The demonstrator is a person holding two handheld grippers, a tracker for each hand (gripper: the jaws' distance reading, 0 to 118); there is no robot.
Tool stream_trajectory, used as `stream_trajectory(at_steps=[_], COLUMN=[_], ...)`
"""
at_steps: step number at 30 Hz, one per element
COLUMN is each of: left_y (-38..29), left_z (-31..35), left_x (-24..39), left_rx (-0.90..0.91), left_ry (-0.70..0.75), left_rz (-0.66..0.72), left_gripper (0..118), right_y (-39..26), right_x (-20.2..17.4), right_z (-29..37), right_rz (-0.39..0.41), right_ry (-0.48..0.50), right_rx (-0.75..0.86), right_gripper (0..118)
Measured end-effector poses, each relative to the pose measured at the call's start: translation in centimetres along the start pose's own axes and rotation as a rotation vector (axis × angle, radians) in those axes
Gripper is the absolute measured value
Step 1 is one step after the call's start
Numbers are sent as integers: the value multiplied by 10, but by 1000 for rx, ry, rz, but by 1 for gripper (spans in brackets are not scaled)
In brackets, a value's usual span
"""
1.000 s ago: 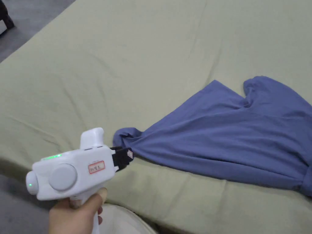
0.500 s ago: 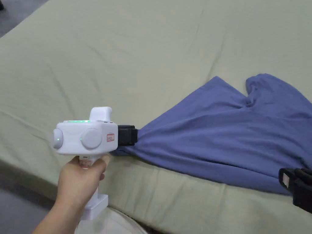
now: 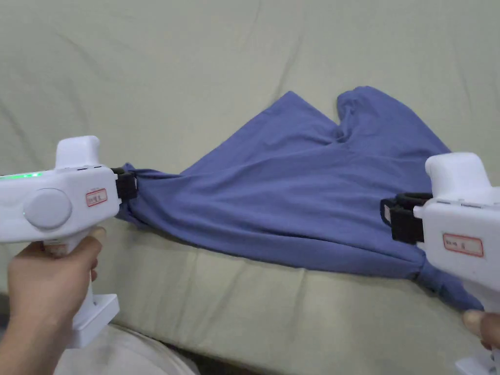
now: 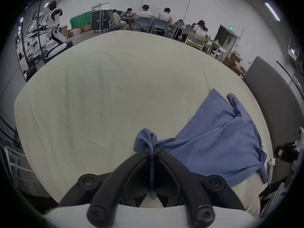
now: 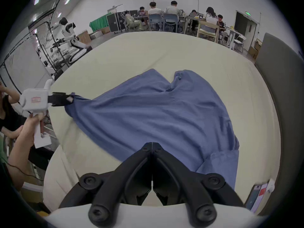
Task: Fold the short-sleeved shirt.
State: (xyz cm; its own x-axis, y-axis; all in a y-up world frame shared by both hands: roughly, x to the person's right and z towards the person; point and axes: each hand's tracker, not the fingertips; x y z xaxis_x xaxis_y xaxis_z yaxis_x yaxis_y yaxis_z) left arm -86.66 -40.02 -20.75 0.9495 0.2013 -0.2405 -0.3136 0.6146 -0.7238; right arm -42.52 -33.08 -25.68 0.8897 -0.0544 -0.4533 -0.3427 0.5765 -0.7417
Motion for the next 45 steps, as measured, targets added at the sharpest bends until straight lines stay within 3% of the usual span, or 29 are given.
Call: stream_trajectory(at_steps=[2,3,4,6,9,11,13,15,17,18,19,20,21,22,23,24,26,32,35,40,45], left_y=[-2,-2,-2,-3,-1,-2,0,1,2,1,1,1,0,-2,-3,-3,-5,37,89,198,309], left_z=[0,1,2,2,2,0,-2,-3,-5,-5,-6,-8,-10,-11,-11,-10,-7,5,14,50,107], left_x=[-2,-3,-2,-1,2,4,5,8,9,10,11,11,10,9,9,9,10,17,34,88,162], left_rx=[-5,-2,0,-6,-5,-5,-8,-10,-13,-13,-13,-16,-21,-25,-26,-25,-11,57,140,320,475], left_ry=[-37,-62,-88,-92,-87,-88,-86,-79,-72,-67,-56,-50,-46,-45,-44,-44,-47,-104,-153,-280,-309], left_rz=[48,72,80,75,66,68,72,65,55,50,42,42,46,53,61,69,87,132,105,99,-67], left_gripper=[0,0,0,0,0,0,0,0,0,0,0,0,0,0,0,0,0,0,0,0,0], right_y=[23,35,45,69,99,105,104,97,89,87,88,87,88,87,83,80,78,103,124,159,201], right_x=[22,36,52,71,129,155,179,188,181,173,165,158,151,140,131,126,123,138,148,168,183], right_z=[-18,-34,-50,-74,-124,-149,-172,-183,-184,-180,-173,-170,-169,-166,-161,-153,-128,20,99,213,284], right_rz=[5,18,31,37,-84,-129,-150,-170,-157,-162,-121,-101,-60,-10,54,79,20,-21,36,16,42], right_ry=[-36,-54,-46,-131,-123,-189,-272,-288,-262,-234,-292,-273,-252,-265,-343,-325,-250,-297,-427,-526,-682], right_rx=[-22,-61,28,-86,-181,-236,-297,-325,-332,-298,-277,-270,-256,-232,-223,-198,-108,168,309,460,567], right_gripper=[114,116,116,118,118,118,116,102,97,88,83,70,33,4,4,4,4,4,4,4,4])
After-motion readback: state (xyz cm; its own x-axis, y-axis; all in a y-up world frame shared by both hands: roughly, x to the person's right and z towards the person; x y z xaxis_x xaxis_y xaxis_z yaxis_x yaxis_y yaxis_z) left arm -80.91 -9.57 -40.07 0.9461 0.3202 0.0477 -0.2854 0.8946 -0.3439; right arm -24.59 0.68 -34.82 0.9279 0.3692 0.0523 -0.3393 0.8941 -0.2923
